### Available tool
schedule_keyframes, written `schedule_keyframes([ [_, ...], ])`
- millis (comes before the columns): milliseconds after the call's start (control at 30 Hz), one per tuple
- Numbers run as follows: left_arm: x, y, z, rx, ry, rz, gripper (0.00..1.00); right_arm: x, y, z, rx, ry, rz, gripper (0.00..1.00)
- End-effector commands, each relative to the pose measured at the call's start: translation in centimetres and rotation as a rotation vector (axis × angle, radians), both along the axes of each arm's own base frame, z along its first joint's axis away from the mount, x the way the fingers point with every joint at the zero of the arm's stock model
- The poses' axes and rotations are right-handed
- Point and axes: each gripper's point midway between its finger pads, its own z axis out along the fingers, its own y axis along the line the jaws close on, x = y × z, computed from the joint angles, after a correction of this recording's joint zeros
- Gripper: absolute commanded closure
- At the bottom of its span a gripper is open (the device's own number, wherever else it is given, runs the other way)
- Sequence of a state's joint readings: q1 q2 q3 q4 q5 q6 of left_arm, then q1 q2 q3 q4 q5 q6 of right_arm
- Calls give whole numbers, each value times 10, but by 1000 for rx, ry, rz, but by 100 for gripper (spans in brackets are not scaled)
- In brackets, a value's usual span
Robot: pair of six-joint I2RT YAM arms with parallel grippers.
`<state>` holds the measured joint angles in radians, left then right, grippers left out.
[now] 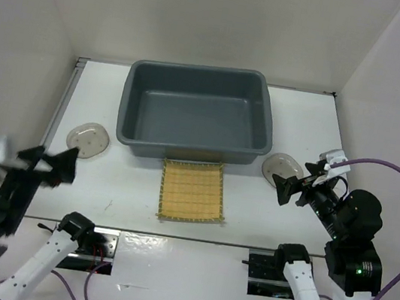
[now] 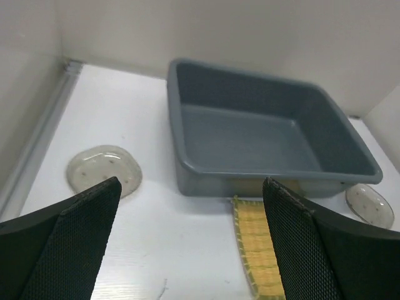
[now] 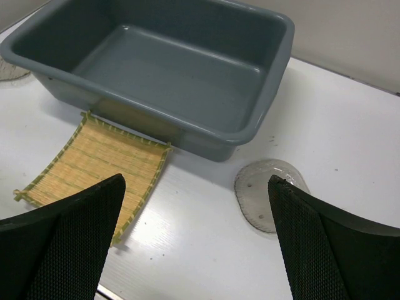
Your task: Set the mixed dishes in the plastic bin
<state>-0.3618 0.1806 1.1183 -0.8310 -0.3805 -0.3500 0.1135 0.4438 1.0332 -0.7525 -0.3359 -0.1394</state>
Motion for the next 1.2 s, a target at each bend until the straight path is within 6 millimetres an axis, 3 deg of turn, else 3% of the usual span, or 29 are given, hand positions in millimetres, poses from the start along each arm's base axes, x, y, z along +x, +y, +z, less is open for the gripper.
schedule_keyframes([
  [0, 66, -57, -26, -16, 319, -136, 0, -1, -2, 10, 11, -31, -13, 1],
  [33, 85, -99, -46, -23, 471, -304, 0, -1, -2, 10, 11, -31, -13, 1],
  [133, 100, -153, -55, -215, 537, -491, 0, 8, -2, 4, 4, 6, -23, 1],
  [167, 104, -156, -49, -272, 478, -495, 0, 11, -2, -1, -10, 27, -21, 1],
  [200, 94, -153, -46, -348, 449, -475, 0, 18, 1, -8, -30, 55, -4, 1],
  [233, 95, -144, -72, -351, 480, -412, 0, 19, 7, -10, -41, 66, 32, 1],
  [333, 79, -133, -106, -324, 551, -369, 0, 22, 20, -24, -122, 121, 130, 3],
  [367, 73, -135, -126, -320, 601, -379, 0, 24, 23, -30, -144, 138, 153, 24],
  [400, 70, -139, -135, -332, 635, -397, 0, 26, 22, -31, -198, 127, 165, 51],
  [467, 62, -152, -147, -391, 685, -453, 2, 33, 29, -42, -237, 164, 191, 79],
  [500, 59, -157, -164, -409, 732, -469, 4, 38, 28, -46, -283, 166, 187, 91],
  [533, 57, -167, -165, -448, 749, -516, 17, 42, 35, -51, -300, 187, 209, 100],
  [600, 55, -177, -179, -465, 787, -564, 46, 42, 39, -65, -361, 225, 252, 100],
  [667, 55, -180, -193, -478, 826, -556, 86, 49, 39, -83, -469, 262, 283, 100],
  [733, 55, -180, -199, -477, 832, -554, 85, 51, 33, -104, -603, 288, 309, 100],
  [833, 55, -185, -209, -519, 834, -561, 79, 38, 38, -135, -742, 337, 436, 100],
  [967, 50, -188, -243, -551, 905, -532, 77, 27, 63, -151, -758, 341, 581, 100],
  [1033, 49, -192, -261, -571, 933, -521, 73, 25, 71, -160, -784, 351, 624, 100],
  [1100, 54, -197, -262, -589, 928, -527, 66, 30, 84, -169, -823, 338, 654, 100],
  [1167, 57, -193, -277, -563, 966, -466, 57, 37, 89, -173, -885, 313, 652, 100],
])
